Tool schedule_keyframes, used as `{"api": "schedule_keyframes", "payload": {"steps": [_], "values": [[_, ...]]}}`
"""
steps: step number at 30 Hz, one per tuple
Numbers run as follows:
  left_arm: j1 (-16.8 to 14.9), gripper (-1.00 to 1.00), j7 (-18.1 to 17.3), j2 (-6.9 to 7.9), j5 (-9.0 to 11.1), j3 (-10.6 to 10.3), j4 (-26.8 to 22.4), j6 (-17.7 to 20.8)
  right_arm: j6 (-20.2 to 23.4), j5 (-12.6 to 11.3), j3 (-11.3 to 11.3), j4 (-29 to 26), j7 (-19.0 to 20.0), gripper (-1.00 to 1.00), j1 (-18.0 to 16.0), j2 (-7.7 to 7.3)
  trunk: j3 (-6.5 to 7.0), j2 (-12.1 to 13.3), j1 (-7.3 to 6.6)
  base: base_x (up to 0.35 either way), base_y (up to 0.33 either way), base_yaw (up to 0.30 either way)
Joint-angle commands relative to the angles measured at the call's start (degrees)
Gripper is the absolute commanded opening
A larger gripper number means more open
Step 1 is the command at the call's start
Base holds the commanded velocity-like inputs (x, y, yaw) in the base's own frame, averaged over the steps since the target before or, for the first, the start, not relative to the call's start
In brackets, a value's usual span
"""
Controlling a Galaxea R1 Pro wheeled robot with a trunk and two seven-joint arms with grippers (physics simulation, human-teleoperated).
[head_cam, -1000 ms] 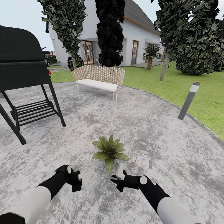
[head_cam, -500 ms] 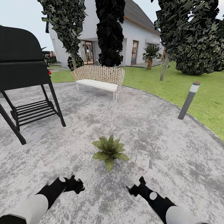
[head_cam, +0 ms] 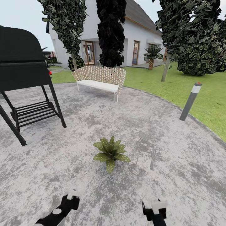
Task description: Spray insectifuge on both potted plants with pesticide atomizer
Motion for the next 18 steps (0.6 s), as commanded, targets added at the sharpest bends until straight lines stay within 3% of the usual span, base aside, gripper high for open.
{"api": "schedule_keyframes", "payload": {"steps": [1,5,9,14,18], "values": [[0.65,-1.0,-0.16,0.15,1.95,-0.36,0.3,-0.24,-0.07,0.07,0.47,0.15,-0.6,1.0,0.04,-0.01,-0.04,-0.02,-0.01,0.0,0.0,0.0],[3.44,-1.0,-0.07,0.66,3.31,-0.15,0.51,-0.32,-0.11,-0.18,0.59,2.04,-0.46,1.0,0.27,0.11,-0.04,-0.02,-0.01,0.0,0.0,0.0],[3.85,-1.0,-0.06,1.22,3.39,-0.02,0.57,-0.31,-0.11,-0.15,0.6,2.47,-0.4,1.0,0.43,0.22,-0.04,-0.02,-0.01,0.0,0.0,0.0],[4.89,-1.0,-0.06,1.79,6.03,0.25,0.57,-0.37,-0.05,-0.13,0.6,2.64,-0.4,1.0,1.14,0.32,-0.04,-0.02,-0.01,0.0,0.0,0.0],[5.08,-1.0,-0.06,1.96,6.37,0.33,0.56,-0.39,-0.03,-0.08,0.57,3.01,-0.44,1.0,2.54,0.16,-0.04,-0.02,-0.01,0.0,0.0,0.0]]}}
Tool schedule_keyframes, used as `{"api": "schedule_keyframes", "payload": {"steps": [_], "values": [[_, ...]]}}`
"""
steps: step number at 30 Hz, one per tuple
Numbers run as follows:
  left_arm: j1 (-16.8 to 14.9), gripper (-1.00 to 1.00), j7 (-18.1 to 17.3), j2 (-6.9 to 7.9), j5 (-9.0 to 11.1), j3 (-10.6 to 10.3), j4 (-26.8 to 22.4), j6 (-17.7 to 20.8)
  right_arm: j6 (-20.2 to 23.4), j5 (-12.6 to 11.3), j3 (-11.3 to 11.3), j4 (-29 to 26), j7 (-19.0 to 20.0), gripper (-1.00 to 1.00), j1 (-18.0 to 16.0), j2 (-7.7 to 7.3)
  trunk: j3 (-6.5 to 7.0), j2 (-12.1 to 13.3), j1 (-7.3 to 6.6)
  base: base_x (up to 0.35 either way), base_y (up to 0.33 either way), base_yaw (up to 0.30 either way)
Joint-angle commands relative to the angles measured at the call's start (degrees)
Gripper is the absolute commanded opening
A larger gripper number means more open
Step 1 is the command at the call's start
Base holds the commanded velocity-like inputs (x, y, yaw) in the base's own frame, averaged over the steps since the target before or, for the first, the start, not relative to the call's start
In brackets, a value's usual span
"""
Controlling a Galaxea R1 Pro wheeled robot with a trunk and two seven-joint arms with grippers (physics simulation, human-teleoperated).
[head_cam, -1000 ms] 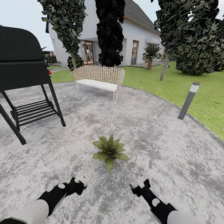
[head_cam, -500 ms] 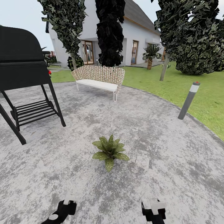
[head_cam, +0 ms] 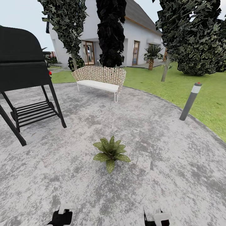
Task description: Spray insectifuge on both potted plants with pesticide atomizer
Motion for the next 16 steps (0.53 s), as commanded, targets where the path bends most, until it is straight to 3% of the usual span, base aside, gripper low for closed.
{"api": "schedule_keyframes", "payload": {"steps": [1,6,16], "values": [[-0.03,-1.0,-0.25,0.03,0.62,-0.39,0.05,-0.18,-0.02,0.17,0.48,0.08,-0.58,1.0,0.48,0.01,-0.05,-0.02,-0.01,0.0,0.0,0.0],[0.07,-1.0,-0.25,-0.02,0.64,-0.43,0.13,-4.33,-0.02,0.17,0.47,0.1,-0.56,1.0,1.44,0.0,-0.05,-0.02,-0.01,0.0,0.0,0.0],[0.07,-1.0,-0.25,-0.07,0.64,-0.43,0.12,-4.97,-0.02,0.13,0.49,0.1,-0.57,1.0,1.5,0.0,-0.05,-0.02,-0.01,0.0,0.0,0.0]]}}
